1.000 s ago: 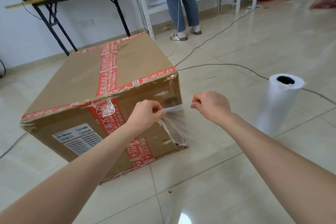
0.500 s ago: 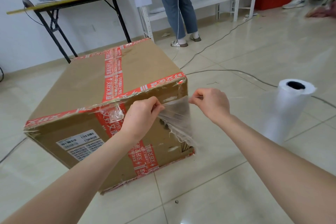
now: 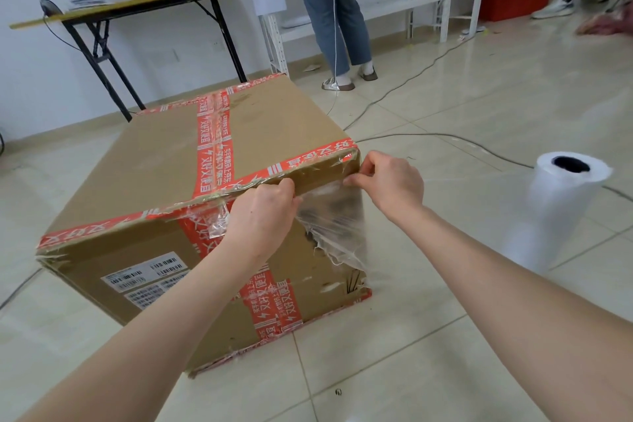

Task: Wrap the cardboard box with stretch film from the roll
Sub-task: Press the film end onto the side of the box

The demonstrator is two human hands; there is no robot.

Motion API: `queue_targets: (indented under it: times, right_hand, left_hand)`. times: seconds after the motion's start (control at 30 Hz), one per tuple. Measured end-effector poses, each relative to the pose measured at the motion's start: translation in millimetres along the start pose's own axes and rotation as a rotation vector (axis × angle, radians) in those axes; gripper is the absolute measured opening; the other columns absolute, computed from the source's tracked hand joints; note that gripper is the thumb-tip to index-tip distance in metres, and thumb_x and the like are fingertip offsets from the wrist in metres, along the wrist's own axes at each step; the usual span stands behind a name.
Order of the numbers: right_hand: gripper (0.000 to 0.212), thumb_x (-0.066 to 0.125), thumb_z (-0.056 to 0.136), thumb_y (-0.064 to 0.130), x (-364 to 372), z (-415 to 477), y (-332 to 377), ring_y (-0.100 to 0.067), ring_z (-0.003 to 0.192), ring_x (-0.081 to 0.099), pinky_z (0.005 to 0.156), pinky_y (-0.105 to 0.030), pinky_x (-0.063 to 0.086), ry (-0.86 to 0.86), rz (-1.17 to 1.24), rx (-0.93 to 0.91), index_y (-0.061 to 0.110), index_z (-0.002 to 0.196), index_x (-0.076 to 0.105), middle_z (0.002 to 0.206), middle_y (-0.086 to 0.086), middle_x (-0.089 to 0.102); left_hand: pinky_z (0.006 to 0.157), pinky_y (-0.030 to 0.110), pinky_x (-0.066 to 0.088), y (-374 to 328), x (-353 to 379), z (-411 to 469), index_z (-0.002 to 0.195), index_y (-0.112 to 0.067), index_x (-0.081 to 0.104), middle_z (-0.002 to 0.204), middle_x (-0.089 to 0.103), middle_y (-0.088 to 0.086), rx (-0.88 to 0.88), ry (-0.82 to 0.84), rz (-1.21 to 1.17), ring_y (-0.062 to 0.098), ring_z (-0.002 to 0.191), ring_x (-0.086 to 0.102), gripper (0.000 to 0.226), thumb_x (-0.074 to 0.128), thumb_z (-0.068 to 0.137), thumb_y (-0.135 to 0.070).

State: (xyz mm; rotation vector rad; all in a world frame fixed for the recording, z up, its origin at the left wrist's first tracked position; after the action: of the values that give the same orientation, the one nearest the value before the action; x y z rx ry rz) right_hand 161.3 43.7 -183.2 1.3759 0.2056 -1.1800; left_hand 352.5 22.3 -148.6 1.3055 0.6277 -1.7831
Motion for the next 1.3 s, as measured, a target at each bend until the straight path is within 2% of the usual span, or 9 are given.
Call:
queue_targets:
  times: [0.17,0.27,0.37,0.43,0.5,0.63,0.8,1.0,1.3]
  right_hand:
    - [0.04,0.075,0.068,0.054,1.6,4.6,-7.0,-0.019,0.082,0.057,0.069,-0.032,0.043,0.005,0.074,0.038,0.024,0.08,0.052,0.082,0.006,0.063]
    - [0.04,0.076,0.065,0.056,1.0,7.4,-7.6,-0.022,0.087,0.058,0.074,-0.035,0.046,0.004,0.059,0.027,0.025,0.08,0.053,0.082,0.005,0.064]
    - [0.041,0.075,0.065,0.058,-0.3,10.5,-7.0,-0.022,0.09,0.058,0.077,-0.035,0.045,-0.004,0.008,0.03,0.027,0.079,0.053,0.083,0.006,0.064]
    - [0.04,0.075,0.066,0.058,-0.6,13.4,-5.4,-0.021,0.092,0.058,0.079,-0.035,0.045,-0.004,-0.02,0.017,0.028,0.079,0.052,0.083,0.007,0.063]
    - [0.035,0.074,0.069,0.054,-2.0,13.3,-4.0,-0.021,0.095,0.057,0.082,-0.036,0.045,-0.012,-0.019,0.001,0.028,0.08,0.054,0.085,0.007,0.063]
    - [0.024,0.072,0.077,0.039,-18.7,-3.6,-10.9,-0.025,0.105,0.051,0.086,-0.037,0.042,-0.227,0.011,-0.062,0.023,0.093,0.064,0.1,0.003,0.066]
    - [0.018,0.071,0.076,0.023,-32.8,-83.9,-58.5,-0.032,0.088,0.052,0.072,-0.029,0.03,-0.711,0.089,0.002,0.013,0.085,0.06,0.092,-0.01,0.058]
    - [0.013,0.066,0.086,0.021,107.5,-154.9,-177.0,-0.022,0.084,0.057,0.071,-0.025,0.037,-0.13,0.62,0.831,0.011,0.094,0.061,0.089,-0.004,0.062]
    - [0.021,0.065,0.089,0.032,205.3,-141.1,-149.4,-0.01,0.058,0.037,0.059,-0.021,0.037,0.201,1.375,1.216,0.015,0.084,0.055,0.074,0.0,0.047]
  left_hand:
    - [0.04,0.028,0.032,-19.9,-31.1,-6.1,0.092,-0.013,0.047,0.079,0.054,0.004,0.083,-0.222,0.157,0.024,0.061,0.053,0.009,0.055,0.09,-0.011]
    - [0.037,0.026,0.033,-86.6,-14.8,-31.3,0.082,-0.008,0.058,0.078,0.055,0.008,0.694,-0.298,0.124,0.021,0.063,0.049,0.01,0.059,0.076,-0.001]
    - [0.069,0.033,0.055,-105.8,22.8,-29.2,0.084,-0.006,0.067,0.085,0.061,0.007,1.045,-0.225,0.238,0.023,0.077,0.06,0.014,0.056,0.079,0.001]
    - [0.103,0.04,0.046,-93.2,45.4,-13.1,0.104,-0.006,0.071,0.108,0.067,0.01,1.083,-0.173,0.428,0.026,0.105,0.063,0.031,0.046,0.085,-0.005]
    - [0.117,0.042,0.015,-74.2,62.1,-0.1,0.135,-0.008,0.051,0.142,0.049,0.011,1.051,-0.086,0.705,0.024,0.136,0.04,0.05,0.032,0.09,-0.015]
    - [0.11,0.047,-0.028,-56.6,80.1,-1.4,0.152,-0.018,-0.001,0.159,-0.011,0.007,1.015,0.049,0.887,0.025,0.143,-0.019,0.062,0.013,0.092,-0.022]
    - [0.102,0.048,-0.033,-49.1,79.8,0.3,0.151,-0.025,-0.011,0.149,-0.033,0.004,0.987,0.085,0.877,0.026,0.133,-0.037,0.059,0.015,0.098,-0.027]
    - [0.102,0.05,-0.032,-43.8,79.4,-2.0,0.151,-0.026,-0.012,0.145,-0.038,0.012,0.962,0.098,0.941,0.029,0.127,-0.044,0.059,0.019,0.101,-0.029]
    - [0.104,0.051,-0.032,-42.2,85.0,0.6,0.149,-0.024,-0.019,0.141,-0.043,0.017,0.959,0.118,0.989,0.032,0.124,-0.047,0.061,0.016,0.099,-0.028]
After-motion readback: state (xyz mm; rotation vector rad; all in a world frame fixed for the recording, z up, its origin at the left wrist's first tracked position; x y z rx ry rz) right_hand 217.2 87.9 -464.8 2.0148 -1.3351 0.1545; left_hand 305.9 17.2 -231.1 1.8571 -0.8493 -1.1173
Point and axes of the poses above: each hand's wrist, its own z-axis towards the middle knuckle, its own x-axis out of the palm, y = z × x, the point moved 9 cm from there along z, towards the middle knuckle
